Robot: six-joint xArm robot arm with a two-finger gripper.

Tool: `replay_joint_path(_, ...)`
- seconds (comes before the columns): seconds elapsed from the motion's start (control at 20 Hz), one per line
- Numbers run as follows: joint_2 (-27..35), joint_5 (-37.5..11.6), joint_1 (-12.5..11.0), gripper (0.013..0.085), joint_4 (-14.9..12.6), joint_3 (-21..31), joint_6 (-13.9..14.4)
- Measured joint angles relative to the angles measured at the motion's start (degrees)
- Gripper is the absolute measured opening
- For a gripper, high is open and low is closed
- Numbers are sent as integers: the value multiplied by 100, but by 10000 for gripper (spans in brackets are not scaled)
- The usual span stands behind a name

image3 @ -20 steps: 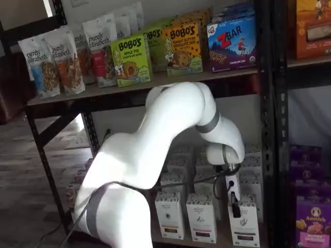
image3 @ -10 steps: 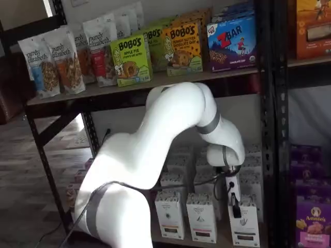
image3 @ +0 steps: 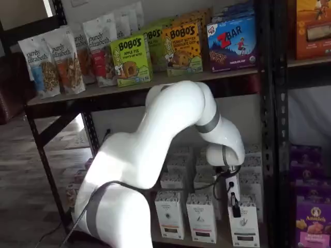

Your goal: Pick up the white box with a green strip in the middle, on the bottom shelf, the sixth box from the left

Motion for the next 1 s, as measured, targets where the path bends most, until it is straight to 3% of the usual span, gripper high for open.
replay_joint_path(0.1, -53, -30, 1, 490, 24, 74, -19)
replay_joint_path(0.5, -458, -629, -20, 490, -364, 792, 325)
replay_joint_path(1.0, -1674, -1205, 35, 490, -717, 2416, 737)
